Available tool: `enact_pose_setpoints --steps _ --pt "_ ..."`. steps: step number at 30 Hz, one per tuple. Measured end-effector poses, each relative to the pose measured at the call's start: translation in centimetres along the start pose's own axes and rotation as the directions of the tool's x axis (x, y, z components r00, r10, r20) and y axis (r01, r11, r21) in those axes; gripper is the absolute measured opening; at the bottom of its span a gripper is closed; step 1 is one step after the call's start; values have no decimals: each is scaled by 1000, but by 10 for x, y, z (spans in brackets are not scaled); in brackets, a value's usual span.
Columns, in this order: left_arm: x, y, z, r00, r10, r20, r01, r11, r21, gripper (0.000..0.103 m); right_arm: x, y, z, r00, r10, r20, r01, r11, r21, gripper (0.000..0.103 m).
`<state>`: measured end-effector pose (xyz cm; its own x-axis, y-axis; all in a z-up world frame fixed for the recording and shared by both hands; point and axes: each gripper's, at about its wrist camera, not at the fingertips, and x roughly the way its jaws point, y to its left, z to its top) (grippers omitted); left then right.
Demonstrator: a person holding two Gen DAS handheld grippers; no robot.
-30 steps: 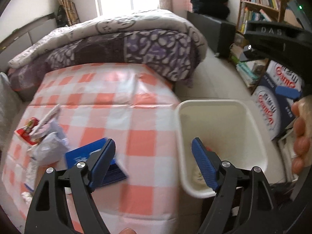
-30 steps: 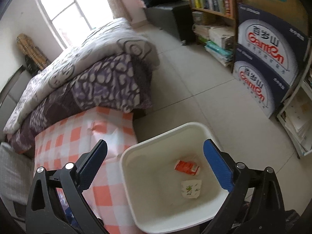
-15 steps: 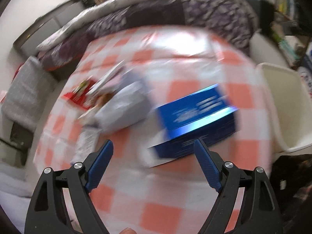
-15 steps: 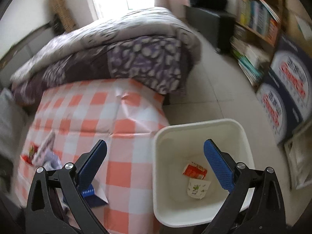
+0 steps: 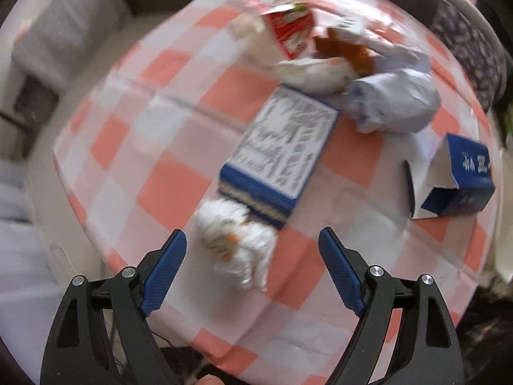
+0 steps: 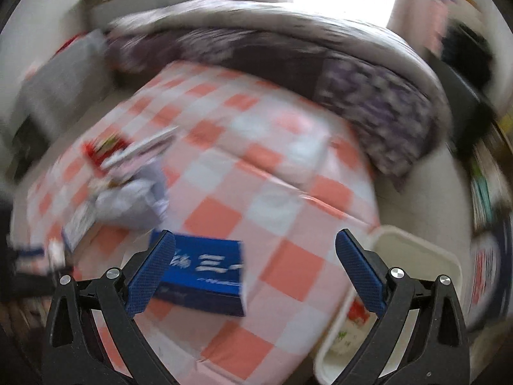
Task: Collect trash
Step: 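Grasp the crumpled tissue with the left tool while the right tool approaches the blue box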
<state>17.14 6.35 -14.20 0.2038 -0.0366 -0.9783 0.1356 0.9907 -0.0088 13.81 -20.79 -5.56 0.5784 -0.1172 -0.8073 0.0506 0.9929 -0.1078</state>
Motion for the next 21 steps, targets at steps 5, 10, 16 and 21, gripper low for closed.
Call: enact_pose_setpoints --steps 5,10,16,21 --pt "7 22 2 991 -122 -54 117 988 -96 78 16 35 -8 997 47 -58 -62 957 -283 96" --pt "19 33 -2 983 -151 -108 140 985 -106 48 31 52 -18 983 86 -164 -150 890 -431 96" --pt "15 37 -1 983 -165 -80 156 982 -110 36 40 54 -24 981 71 -181 -158 835 -527 96" --pt "8 31 -4 981 -178 -80 172 982 -78 35 55 60 -27 978 60 -202 -171 788 -591 96"
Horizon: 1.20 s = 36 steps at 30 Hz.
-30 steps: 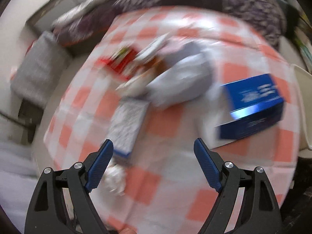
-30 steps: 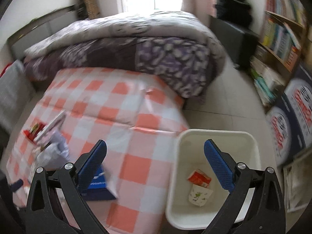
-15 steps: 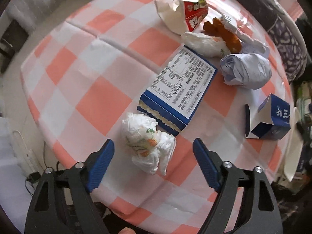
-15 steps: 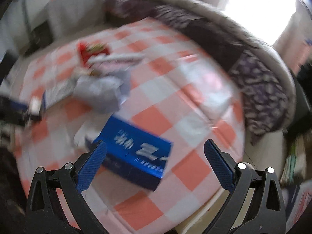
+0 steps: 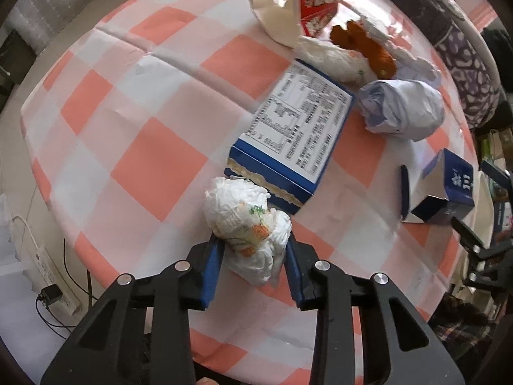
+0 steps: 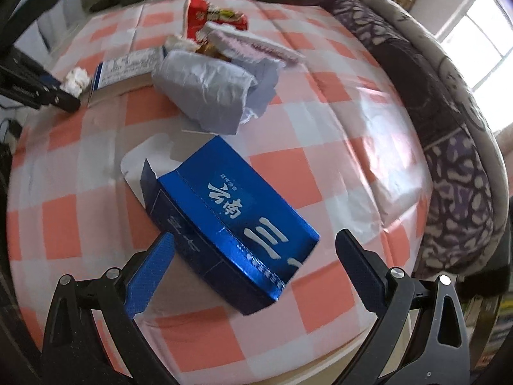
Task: Collect trash
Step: 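Grasp the crumpled tissue with the left tool while the right tool approaches the blue box, then grasp the blue box with the right tool and lift it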
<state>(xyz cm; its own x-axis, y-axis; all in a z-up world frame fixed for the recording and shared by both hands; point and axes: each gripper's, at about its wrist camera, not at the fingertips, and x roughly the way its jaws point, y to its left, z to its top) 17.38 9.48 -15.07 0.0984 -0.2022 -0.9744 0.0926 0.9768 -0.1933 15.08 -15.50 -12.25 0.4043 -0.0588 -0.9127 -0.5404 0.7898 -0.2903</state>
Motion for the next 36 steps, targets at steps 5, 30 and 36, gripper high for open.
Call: enact_pose_setpoints --steps 5,30,36 --pt "-1 -4 8 1000 10 9 -10 1000 18 35 17 3 6 999 18 -38 -19 1000 -19 97" --pt "-9 -7 9 998 16 59 -15 1000 -21 35 17 39 31 982 181 -54 -170 971 168 53" --pt "-33 -6 10 987 -11 159 17 999 -36 35 -2 41 37 990 138 13 -138 969 204 53"
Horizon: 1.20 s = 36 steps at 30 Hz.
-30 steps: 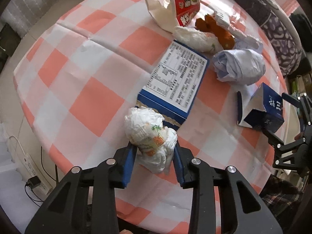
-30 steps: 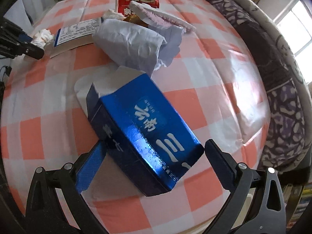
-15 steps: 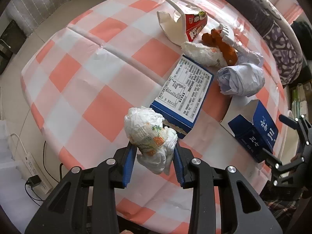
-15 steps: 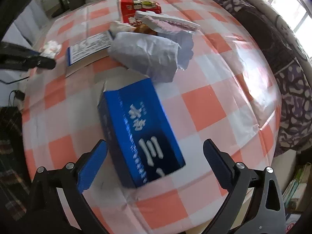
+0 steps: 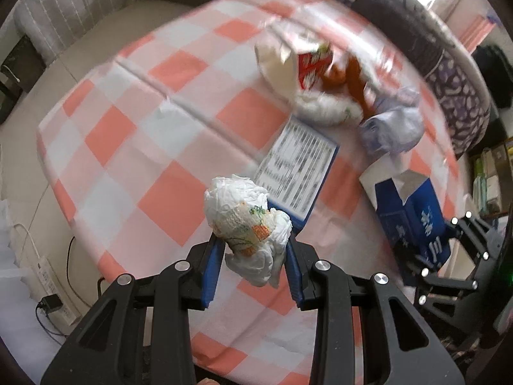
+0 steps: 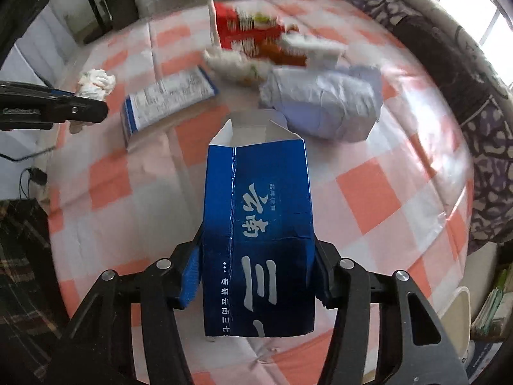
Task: Collect trash
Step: 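Grasp the blue box with the right tool and lift it, then carry the tissue and blue box to the white bin and release both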
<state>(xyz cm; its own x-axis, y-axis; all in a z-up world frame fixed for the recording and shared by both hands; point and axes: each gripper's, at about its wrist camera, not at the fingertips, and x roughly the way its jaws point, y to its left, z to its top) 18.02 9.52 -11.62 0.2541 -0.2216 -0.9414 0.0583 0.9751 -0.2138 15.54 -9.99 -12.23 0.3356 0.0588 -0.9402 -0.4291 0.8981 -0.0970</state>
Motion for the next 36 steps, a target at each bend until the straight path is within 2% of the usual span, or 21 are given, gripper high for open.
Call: enact_pose_setpoints --steps 4,8,11,16,18,20,21,27,33,36 --pt "-19 -7 4 996 -10 90 10 1000 5 35 -27 -4 7 995 -3 96 -1 999 47 53" --pt "-36 -17 6 984 -5 181 2 1000 17 35 -56 -8 11 979 -36 201 15 995 103 53" --pt "-50 -28 8 967 8 255 -14 1000 22 35 -73 -14 11 961 -84 265 42 986 159 53" --pt "-69 -50 10 926 15 377 -28 999 28 35 -93 -30 4 927 -165 337 70 959 276 53" --pt "-77 -60 9 907 15 420 -31 999 31 35 -104 -33 -2 907 -210 364 92 944 316 53" --pt "-82 -67 8 892 21 452 -40 999 33 36 -109 -38 -5 894 -239 379 103 932 347 53" --pt "-86 -74 7 879 25 477 -48 998 36 36 -113 -41 -6 887 -256 386 107 924 366 53" --pt "-96 -106 5 840 15 542 -57 996 61 36 -126 -53 -19 848 -348 401 150 881 448 53" --pt "-98 -133 2 822 -4 569 -61 994 94 36 -138 -73 -35 819 -421 389 168 825 540 53" --pt "-98 -147 -1 820 -19 572 -60 991 119 36 -142 -84 -43 816 -440 376 167 802 574 53"
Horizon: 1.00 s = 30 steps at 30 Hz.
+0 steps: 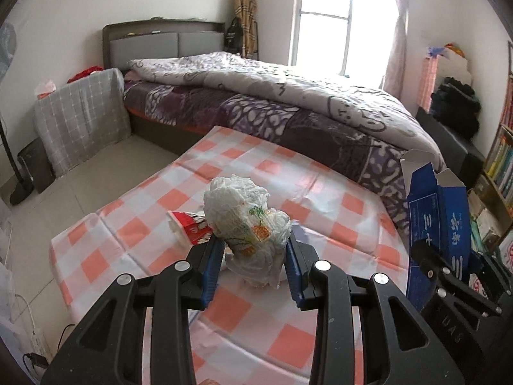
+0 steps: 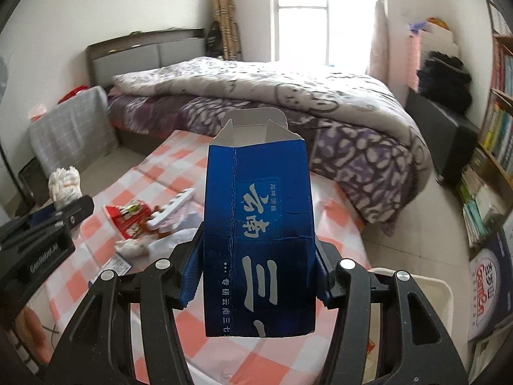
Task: Collect trash
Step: 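Carry the tissue and blue box to the white bin and release both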
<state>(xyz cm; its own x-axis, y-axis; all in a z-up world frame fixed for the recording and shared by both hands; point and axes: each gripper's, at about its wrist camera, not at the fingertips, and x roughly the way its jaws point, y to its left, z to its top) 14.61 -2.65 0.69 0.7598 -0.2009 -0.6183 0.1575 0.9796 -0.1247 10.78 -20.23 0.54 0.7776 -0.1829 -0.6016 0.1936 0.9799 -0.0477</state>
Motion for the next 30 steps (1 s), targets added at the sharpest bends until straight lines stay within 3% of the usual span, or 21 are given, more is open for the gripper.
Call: enact_pose_setpoints --steps 16,28,30 --pt "6 -75 -10 995 -97 -12 98 990 106 36 -12 -86 -4 988 -149 -35 153 971 183 53" --pt "11 -134 -28 977 -203 -64 212 959 189 36 -27 -157 -17 969 -227 -96 246 906 345 51" --pt "10 -146 -32 972 -224 -75 235 950 205 36 -32 -168 -18 963 -252 -92 268 889 371 57"
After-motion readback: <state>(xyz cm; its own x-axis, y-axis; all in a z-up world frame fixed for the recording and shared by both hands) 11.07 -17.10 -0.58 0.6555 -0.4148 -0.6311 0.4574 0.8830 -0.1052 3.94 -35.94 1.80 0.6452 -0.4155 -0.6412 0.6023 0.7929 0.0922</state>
